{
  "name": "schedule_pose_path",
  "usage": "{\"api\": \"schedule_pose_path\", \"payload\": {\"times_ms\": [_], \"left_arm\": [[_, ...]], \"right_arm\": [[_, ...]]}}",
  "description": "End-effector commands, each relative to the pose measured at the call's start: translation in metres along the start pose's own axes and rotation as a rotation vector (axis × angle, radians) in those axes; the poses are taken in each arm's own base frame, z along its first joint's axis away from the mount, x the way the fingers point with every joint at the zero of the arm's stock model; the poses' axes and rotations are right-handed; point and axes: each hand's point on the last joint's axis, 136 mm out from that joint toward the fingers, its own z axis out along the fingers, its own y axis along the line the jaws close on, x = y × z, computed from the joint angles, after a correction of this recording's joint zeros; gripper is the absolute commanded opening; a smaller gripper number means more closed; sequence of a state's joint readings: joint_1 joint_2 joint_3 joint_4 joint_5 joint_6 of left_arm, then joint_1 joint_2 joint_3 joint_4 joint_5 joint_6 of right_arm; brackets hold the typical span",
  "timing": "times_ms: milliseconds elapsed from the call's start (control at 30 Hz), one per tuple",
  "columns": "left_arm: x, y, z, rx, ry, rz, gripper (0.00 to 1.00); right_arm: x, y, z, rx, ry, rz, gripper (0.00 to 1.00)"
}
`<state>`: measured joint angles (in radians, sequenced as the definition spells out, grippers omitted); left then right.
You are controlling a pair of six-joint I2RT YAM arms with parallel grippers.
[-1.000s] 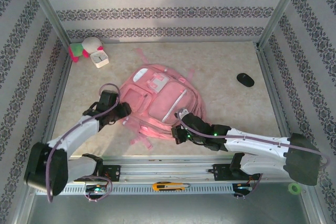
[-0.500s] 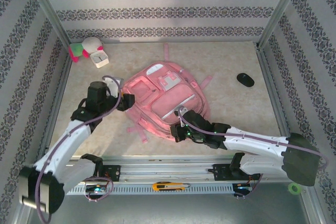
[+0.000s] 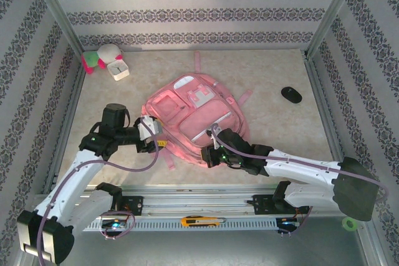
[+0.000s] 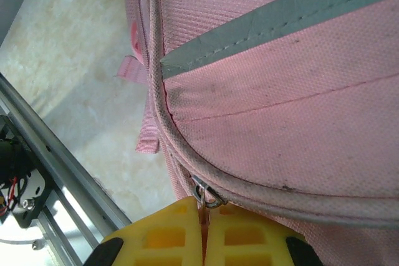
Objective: Pack books, pencil case, and school supplies into a backpack
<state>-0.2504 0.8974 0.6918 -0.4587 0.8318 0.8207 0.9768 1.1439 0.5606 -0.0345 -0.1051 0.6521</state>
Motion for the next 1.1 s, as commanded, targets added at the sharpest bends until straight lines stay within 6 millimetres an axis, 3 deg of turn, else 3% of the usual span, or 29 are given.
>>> {"api": "schedule_pose_path", "payload": {"times_ms": [0, 300, 467, 667, 833, 967, 1067], "left_arm": [[-0.018, -0.012, 0.006, 0.093, -0.066, 0.213, 0.63], [-0.018, -0.010, 0.045, 0.142, -0.022, 0.380, 0.67], [-0.028, -0.024, 0.063, 0.239, -0.023, 0.387, 0.68], [-0.030, -0.029, 0.091, 0.238, -0.007, 0.449, 0.68], [-0.026, -0.015, 0.115, 0.189, 0.024, 0.444, 0.68], [-0.017, -0.010, 0.134, 0.139, 0.003, 0.465, 0.61], [-0.013, -0.014, 0.140, 0.136, -0.010, 0.462, 0.49]], "right_arm": [[-0.017, 0.009, -0.007, -0.046, -0.067, 0.008, 0.00], [-0.019, 0.006, -0.009, -0.056, -0.067, 0.014, 0.00], [-0.018, 0.004, -0.009, -0.050, -0.062, 0.015, 0.00], [-0.018, 0.003, -0.009, -0.051, -0.059, 0.016, 0.00], [-0.019, 0.001, -0.010, -0.054, -0.055, 0.024, 0.00], [-0.020, 0.001, -0.011, -0.058, -0.049, 0.024, 0.00], [-0.019, -0.001, -0.013, -0.056, -0.046, 0.018, 0.00]]}}
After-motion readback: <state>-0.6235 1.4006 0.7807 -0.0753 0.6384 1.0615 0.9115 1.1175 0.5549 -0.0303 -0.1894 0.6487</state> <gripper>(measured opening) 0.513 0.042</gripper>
